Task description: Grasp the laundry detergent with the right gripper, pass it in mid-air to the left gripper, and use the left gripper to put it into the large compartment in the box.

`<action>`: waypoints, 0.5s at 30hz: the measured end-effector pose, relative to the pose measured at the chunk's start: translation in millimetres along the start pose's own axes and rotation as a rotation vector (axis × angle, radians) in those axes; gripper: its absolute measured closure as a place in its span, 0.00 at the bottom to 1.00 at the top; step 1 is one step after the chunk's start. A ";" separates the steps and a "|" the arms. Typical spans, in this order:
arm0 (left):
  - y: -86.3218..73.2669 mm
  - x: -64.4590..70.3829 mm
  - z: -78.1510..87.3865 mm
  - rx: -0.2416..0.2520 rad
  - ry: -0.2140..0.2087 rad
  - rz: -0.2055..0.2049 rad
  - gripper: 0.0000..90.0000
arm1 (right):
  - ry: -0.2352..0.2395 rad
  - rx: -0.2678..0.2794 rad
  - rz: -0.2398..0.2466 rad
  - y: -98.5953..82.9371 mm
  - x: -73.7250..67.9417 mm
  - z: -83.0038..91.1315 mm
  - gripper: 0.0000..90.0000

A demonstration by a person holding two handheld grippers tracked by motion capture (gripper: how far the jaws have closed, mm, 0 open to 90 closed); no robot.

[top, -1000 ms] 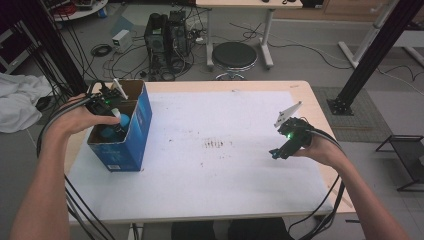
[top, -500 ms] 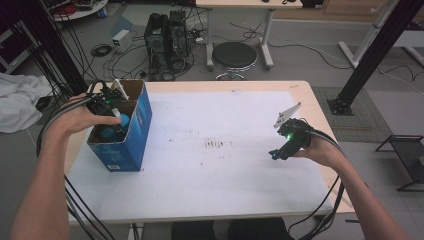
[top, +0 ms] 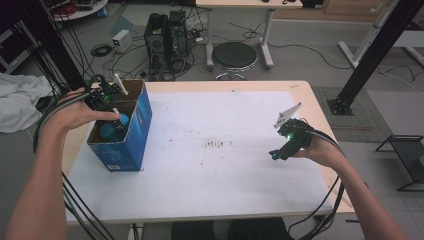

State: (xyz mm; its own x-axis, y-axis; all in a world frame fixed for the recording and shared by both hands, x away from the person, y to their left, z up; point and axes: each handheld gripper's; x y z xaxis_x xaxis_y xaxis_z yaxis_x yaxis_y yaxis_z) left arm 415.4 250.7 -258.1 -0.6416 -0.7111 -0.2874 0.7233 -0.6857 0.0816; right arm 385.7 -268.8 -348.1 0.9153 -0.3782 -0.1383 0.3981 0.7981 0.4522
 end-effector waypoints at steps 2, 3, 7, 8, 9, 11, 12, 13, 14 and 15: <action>-0.4 0.2 3.4 0.017 0.003 0.029 0.35 | -0.001 0.008 0.002 -0.3 0.0 0.2 0.14; -0.3 -1.6 6.3 0.011 0.007 0.008 0.35 | -0.002 0.008 -0.001 -0.3 -0.3 0.4 0.14; 0.8 -2.3 16.1 0.014 0.028 0.018 0.35 | -0.005 0.004 -0.005 -0.6 -0.2 0.9 0.14; 1.3 -2.3 18.9 0.016 0.028 0.016 0.35 | -0.006 0.005 -0.005 -0.5 -0.2 0.9 0.14; 1.8 -1.7 21.4 0.027 0.031 0.023 0.35 | -0.004 0.008 0.004 -0.3 0.5 0.8 0.14; 3.8 -2.5 29.0 0.030 0.037 0.010 0.35 | -0.005 0.008 -0.001 0.1 0.1 0.8 0.14; 5.5 0.1 33.2 0.061 0.041 0.046 0.35 | -0.006 0.004 -0.003 0.3 -0.1 1.1 0.14; 7.3 -0.7 38.5 0.060 0.043 0.025 0.35 | -0.006 0.006 -0.005 0.7 -0.1 1.3 0.14; 8.5 0.6 41.3 0.075 0.048 0.030 0.35 | -0.004 0.003 -0.016 1.1 -0.9 2.0 0.14; 10.7 1.5 46.1 0.081 0.052 0.029 0.35 | 0.012 -0.008 -0.025 1.1 -1.8 1.8 0.14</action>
State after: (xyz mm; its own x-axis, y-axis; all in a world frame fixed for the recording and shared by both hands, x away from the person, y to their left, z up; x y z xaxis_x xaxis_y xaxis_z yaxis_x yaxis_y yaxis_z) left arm 410.3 235.1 -213.6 -0.6054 -0.7229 -0.3330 0.7169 -0.6770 0.1665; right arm 384.4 -268.0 -345.7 0.9059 -0.3921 -0.1598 0.4209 0.7926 0.4412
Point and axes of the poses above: each handheld gripper's, and its own axes: z roughly backward along the jaws, y roughly out of its top, x roughly to its right, and after that the axes turned 14 degrees about y, right-handed
